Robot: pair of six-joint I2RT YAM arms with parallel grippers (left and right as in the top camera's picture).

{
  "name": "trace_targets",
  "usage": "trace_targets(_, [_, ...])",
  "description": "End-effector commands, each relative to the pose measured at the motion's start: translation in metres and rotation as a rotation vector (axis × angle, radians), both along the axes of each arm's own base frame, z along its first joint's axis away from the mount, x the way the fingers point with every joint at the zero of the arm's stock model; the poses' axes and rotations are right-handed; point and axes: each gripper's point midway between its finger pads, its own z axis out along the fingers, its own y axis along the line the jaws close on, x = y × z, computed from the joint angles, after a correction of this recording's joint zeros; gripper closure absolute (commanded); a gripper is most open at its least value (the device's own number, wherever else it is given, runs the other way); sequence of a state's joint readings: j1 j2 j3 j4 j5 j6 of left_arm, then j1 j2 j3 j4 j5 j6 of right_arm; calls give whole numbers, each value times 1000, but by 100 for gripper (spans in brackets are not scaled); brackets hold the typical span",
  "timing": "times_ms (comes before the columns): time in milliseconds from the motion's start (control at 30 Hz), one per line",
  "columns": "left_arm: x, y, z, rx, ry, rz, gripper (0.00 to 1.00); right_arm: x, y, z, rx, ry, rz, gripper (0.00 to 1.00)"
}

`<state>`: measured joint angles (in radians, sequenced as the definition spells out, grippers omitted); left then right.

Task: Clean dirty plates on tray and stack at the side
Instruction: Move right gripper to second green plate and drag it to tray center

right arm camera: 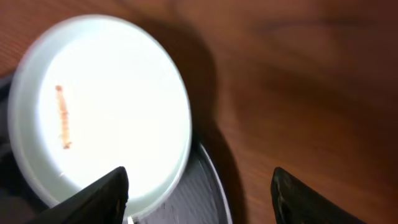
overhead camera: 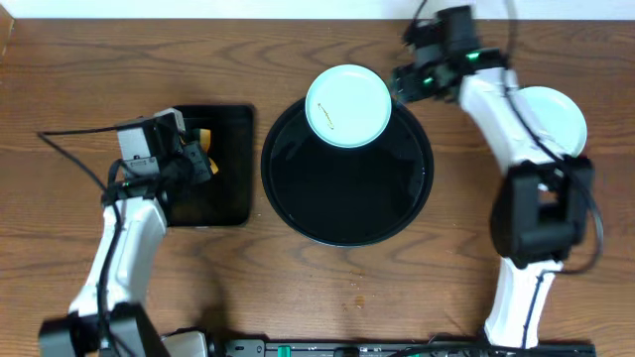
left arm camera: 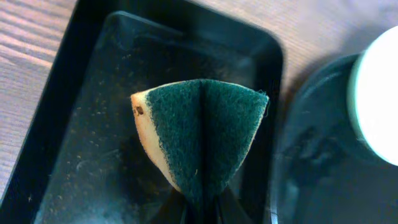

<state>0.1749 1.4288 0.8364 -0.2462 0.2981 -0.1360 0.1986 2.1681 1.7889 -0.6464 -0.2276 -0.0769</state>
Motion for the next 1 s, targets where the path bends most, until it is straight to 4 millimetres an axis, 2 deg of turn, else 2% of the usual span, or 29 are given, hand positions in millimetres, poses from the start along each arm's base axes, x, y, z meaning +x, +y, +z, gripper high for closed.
trace_targets(0, [2,9,-25,60,52,-14,92,2,16,-23,-27,16,-2,33])
trace_targets(100, [4,10,-45,67,90,-36,92,4,22,-43,-57,29,-32,36])
trace_targets(167, [3,10,-57,65,116,-40,92,3,25,-58,-75,49,-51,42])
trace_targets(200, [3,10,-61,63,126,-40,88,1,26,-61,-75,57,-53,48])
trace_targets(233, [3,10,-64,62,132,-40,83,0,28,-65,-74,67,-55,57])
trace_targets(267, [3,10,-67,61,137,-40,73,-1,29,-65,-71,72,-62,64])
trace_targets(333, [3,10,-68,64,141,-42,55,-1,32,-63,-68,68,-60,86])
trace_targets(367, [3,10,-68,67,138,-45,48,0,32,-59,-63,62,-66,95])
trace_targets(400, [4,10,-68,67,135,-45,46,1,33,-54,-59,52,-66,99])
trace_targets(600, [4,10,-68,67,135,-45,46,-2,28,-6,-28,13,-131,99])
trace_targets(700, [4,10,-68,68,135,-45,45,-12,21,7,-21,42,-188,99])
trace_targets(767, [3,11,-69,69,138,-43,43,-21,19,6,-18,89,-217,99])
trace_targets(833, [0,17,-72,100,153,-22,39,-33,17,0,-29,143,-230,99])
trace_targets(967, [-5,24,-77,134,172,0,38,-48,15,-15,-52,206,-234,99])
